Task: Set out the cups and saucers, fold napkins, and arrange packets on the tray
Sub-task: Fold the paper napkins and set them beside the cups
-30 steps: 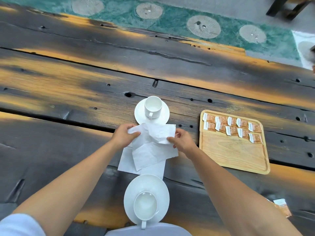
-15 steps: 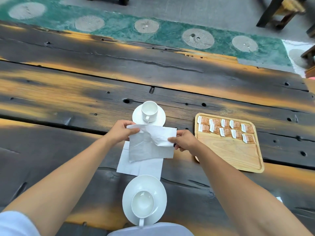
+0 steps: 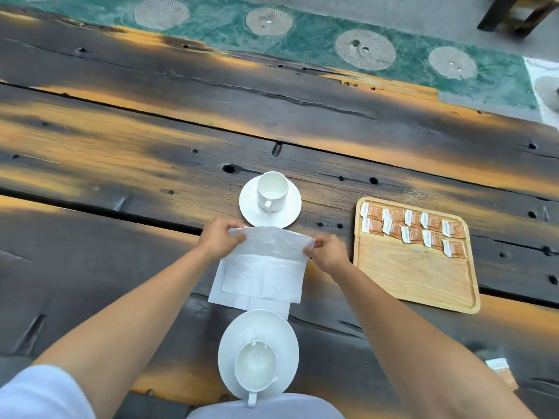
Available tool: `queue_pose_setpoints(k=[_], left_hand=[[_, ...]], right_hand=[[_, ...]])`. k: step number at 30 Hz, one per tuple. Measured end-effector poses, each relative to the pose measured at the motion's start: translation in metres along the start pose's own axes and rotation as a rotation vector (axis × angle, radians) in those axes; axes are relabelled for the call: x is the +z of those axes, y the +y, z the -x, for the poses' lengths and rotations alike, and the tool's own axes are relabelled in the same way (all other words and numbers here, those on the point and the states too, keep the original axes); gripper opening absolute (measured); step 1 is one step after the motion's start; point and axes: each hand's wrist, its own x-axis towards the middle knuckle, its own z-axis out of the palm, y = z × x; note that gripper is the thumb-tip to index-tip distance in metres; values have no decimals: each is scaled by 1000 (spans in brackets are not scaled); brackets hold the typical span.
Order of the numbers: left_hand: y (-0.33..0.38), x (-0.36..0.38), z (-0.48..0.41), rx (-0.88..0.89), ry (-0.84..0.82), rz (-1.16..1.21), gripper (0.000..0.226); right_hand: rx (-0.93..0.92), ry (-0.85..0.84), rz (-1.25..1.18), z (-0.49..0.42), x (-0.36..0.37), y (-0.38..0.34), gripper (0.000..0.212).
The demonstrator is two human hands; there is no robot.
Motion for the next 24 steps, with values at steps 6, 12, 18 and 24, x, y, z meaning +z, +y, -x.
queue_pose_setpoints(k=[6, 12, 18, 24], left_hand=[[-13, 7, -16, 9, 8, -16, 13], [-50, 16, 3, 153, -99, -170, 28], [-72, 26, 17, 157, -188, -375, 33], [-70, 28, 17, 111, -310, -525, 57]], right_hand=[[-18, 33, 38, -18, 7, 8, 24], [-76, -63, 154, -12, 16, 31, 22], [-77, -122, 302, 0, 34, 47, 28], [-38, -194, 401, -4, 39, 46, 43]])
